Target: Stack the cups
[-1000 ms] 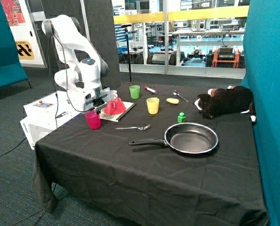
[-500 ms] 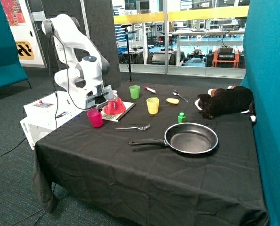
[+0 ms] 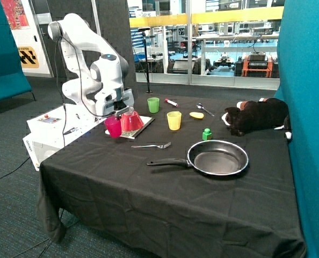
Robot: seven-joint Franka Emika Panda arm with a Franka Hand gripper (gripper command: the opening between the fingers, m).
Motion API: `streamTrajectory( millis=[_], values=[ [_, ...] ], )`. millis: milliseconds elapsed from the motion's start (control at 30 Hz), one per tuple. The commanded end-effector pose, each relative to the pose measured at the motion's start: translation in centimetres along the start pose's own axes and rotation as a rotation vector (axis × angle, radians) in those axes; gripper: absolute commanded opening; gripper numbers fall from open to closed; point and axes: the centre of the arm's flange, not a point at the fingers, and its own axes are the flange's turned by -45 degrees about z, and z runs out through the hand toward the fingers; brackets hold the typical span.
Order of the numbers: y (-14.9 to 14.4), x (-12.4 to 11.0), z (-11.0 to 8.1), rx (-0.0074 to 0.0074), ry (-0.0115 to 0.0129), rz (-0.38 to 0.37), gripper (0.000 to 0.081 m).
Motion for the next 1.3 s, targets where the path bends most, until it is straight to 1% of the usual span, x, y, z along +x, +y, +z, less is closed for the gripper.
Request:
streamTrajectory(
  millis=[0, 233, 467, 733, 800, 867, 967, 1100, 1267],
  values=[
    [-2.8, 2.0, -2.8, 0.0046, -0.0019, -0.047, 0.0000],
    [-6.3, 3.6, -4.9, 0.0046, -0.0017, -0.119, 0.0000],
    [-8.7, 4.3, -6.1, 0.0047, -0.0016, -0.171, 0.0000],
    [-11.6, 5.1, -7.1, 0.0047, -0.0015, -0.236, 0.0000],
    [-13.1, 5.7, -7.4, 0.0047, -0.0014, -0.269, 0.0000],
    [-14.4, 6.2, -7.7, 0.0048, -0.0013, -0.286, 0.0000],
    [-15.7, 6.8, -8.0, 0.0048, -0.0013, -0.298, 0.0000],
    [-18.1, 7.6, -8.4, 0.0048, -0.0012, -0.336, 0.0000],
    [-19.4, 7.9, -8.5, 0.0048, -0.0012, -0.353, 0.0000]
  ],
)
